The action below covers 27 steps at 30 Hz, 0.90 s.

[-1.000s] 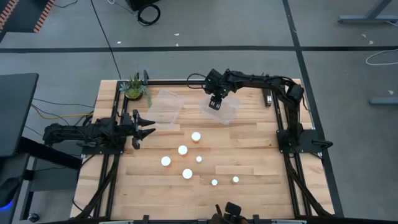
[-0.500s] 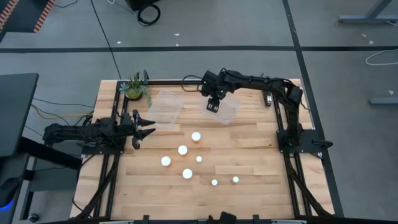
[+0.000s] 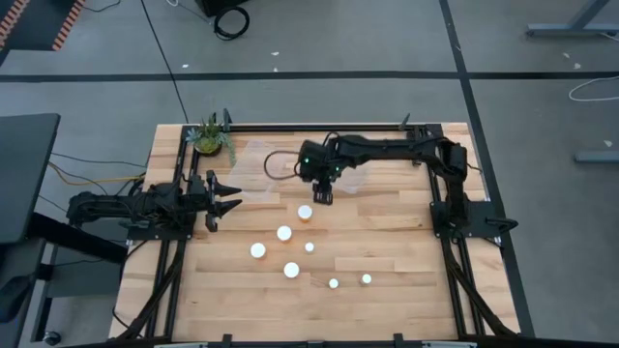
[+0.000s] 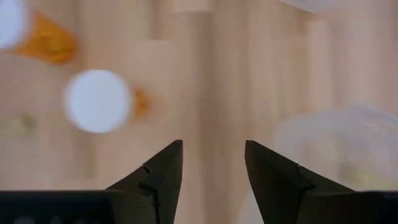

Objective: Pick and place medicine bottles into bin by pill shape (circle, oval)
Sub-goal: Put the small yellow pill bottle into the right transparent bin

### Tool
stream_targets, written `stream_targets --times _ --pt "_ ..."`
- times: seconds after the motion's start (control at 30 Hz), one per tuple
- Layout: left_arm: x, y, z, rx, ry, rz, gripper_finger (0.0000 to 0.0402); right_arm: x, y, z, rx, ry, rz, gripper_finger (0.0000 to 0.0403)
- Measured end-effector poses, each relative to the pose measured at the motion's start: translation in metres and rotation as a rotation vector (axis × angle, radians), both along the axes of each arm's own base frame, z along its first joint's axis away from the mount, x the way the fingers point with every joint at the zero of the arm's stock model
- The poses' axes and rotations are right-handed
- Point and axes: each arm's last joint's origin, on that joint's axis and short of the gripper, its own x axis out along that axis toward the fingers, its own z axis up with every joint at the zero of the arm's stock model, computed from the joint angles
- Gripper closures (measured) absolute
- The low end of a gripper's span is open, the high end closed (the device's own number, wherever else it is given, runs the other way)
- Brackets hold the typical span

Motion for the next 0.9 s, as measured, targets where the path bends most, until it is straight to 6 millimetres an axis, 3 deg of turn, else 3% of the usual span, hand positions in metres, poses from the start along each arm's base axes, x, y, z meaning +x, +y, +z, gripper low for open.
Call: stream_targets --times 0.5,0.7,0.9 --pt "0.0 0.0 0.0 0.0 0.0 0.0 0.023 0.016 0.108 0.005 0.013 -0.12 0.394 0.0223" --pt "0.0 0.0 0.0 0.0 0.0 0.0 0.023 0.015 0.135 0.005 0.015 -0.129 0.461 0.0223" --pt "0.0 0.0 0.0 0.0 0.001 0.0 0.023 0.015 0.148 0.001 0.014 -0.122 0.427 0.0223"
